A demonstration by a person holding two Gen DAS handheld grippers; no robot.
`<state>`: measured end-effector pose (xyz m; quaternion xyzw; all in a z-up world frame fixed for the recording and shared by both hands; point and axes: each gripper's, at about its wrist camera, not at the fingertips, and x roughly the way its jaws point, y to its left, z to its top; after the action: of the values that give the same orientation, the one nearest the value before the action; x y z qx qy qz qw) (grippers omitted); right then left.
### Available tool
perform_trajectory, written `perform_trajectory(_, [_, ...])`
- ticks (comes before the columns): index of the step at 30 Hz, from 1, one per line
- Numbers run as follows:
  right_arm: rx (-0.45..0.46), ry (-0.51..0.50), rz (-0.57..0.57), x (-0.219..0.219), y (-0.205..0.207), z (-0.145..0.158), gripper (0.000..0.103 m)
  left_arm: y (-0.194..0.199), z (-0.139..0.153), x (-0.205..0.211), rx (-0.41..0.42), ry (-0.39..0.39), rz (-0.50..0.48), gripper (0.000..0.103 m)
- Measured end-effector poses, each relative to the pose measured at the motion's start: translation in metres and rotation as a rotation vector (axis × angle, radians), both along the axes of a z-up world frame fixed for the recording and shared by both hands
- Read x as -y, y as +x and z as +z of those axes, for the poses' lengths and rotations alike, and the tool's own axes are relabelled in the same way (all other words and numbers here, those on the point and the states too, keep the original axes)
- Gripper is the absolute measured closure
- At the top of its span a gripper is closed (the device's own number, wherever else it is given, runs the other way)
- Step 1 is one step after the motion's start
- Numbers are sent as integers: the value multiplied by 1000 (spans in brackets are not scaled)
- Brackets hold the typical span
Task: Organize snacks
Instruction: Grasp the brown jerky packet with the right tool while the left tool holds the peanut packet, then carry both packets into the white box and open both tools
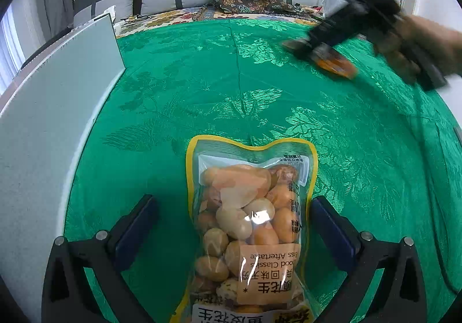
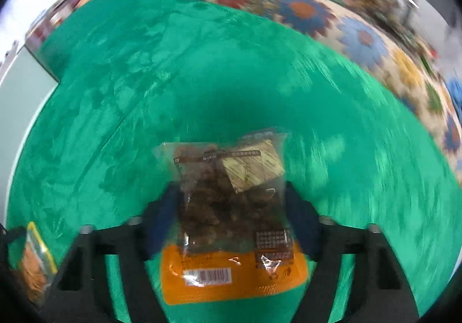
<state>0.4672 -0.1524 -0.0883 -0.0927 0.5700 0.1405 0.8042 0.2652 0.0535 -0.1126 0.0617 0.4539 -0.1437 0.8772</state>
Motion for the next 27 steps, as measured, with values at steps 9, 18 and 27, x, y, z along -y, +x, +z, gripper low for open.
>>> perform_trajectory(9, [73, 23, -104, 26, -165, 11, 37, 0, 0, 0, 0, 1, 0, 0])
perform_trajectory(18, [271, 40, -304, 36, -296, 11, 36, 0, 0, 0, 0, 1, 0, 0])
perform_trajectory(27, [191, 169, -406, 47, -307, 19, 38, -8, 13, -3, -51, -27, -26, 46])
